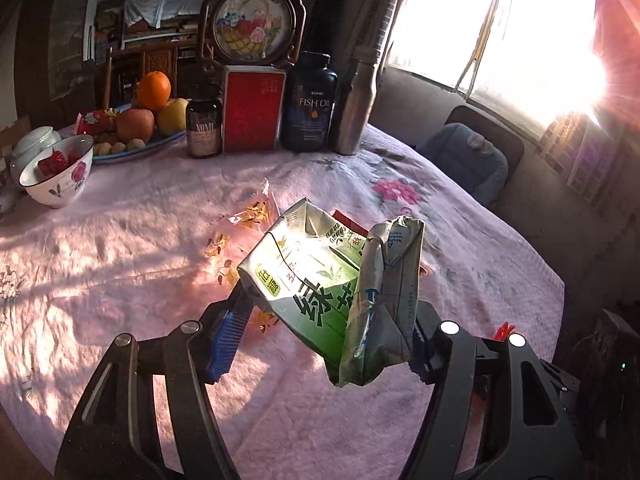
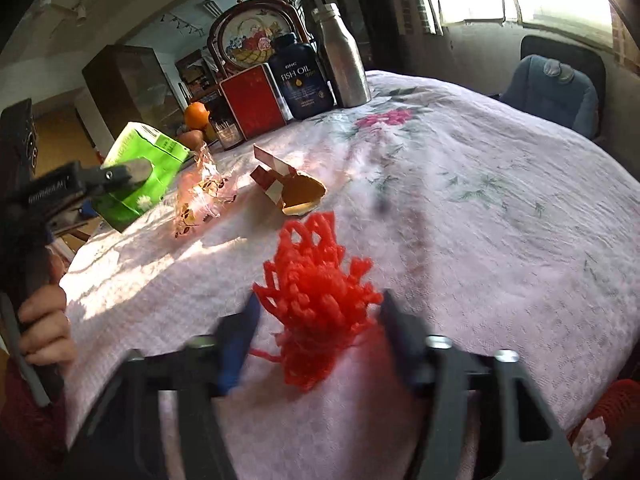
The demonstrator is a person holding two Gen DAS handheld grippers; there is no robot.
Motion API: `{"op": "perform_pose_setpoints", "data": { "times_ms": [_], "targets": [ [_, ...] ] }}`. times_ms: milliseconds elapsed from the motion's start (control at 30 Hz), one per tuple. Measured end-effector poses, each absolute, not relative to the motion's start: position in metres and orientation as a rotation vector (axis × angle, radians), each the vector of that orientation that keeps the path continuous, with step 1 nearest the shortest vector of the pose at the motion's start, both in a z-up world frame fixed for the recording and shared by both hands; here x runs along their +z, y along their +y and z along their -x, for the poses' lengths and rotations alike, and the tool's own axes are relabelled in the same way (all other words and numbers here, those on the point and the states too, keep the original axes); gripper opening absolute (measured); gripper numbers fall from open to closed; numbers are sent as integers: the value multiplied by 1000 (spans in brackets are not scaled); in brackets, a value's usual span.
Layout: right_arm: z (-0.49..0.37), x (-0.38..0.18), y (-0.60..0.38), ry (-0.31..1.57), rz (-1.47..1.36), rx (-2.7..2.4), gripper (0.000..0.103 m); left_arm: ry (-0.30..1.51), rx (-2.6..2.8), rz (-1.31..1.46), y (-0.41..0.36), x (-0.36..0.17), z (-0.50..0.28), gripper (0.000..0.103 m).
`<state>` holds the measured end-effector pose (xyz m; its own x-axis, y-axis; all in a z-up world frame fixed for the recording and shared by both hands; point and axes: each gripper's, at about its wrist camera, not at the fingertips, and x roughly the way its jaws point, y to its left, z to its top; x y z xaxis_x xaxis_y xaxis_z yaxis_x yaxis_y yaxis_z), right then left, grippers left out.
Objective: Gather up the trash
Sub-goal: 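Carry the red flower and green package to the wastebasket and open both tools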
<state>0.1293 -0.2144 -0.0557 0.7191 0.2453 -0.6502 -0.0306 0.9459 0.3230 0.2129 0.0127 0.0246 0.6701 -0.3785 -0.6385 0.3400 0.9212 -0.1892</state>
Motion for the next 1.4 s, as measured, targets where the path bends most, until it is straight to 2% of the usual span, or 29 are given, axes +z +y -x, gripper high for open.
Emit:
{"op": "perform_pose_setpoints", "data": {
  "times_ms": [167, 333, 600, 833, 1067, 1167, 1300, 1367, 1400],
  "targets": [
    [-88, -20, -215, 615, -204, 100, 28, 764, -406, 57, 10, 19, -214, 66],
    [-53, -5, -236, 582, -191, 51, 28, 755, -429, 39, 4, 19, -206, 66],
    [-4, -8, -301, 589, -298, -45, 28, 741, -462, 19, -7, 19, -181, 66],
    [37, -12, -354, 614, -281, -158, 28, 740, -435, -10, -14, 10, -164, 66],
    [83, -59, -407, 711, -328, -272, 29, 684, -413, -126, -48, 7, -140, 66],
    [94, -88, -428, 768, -348, -324, 33, 714, -455, -121, -71, 4, -133, 66],
    [102, -124, -457, 827, -387, -413, 56, 736, -520, -124, -105, 4, -123, 66],
    [107, -130, -466, 819, -402, -429, 60, 739, -555, -135, -125, 5, -116, 66],
    [108, -131, -469, 811, -406, -429, 66, 740, -573, -142, -134, 5, -111, 66]
  ]
}}
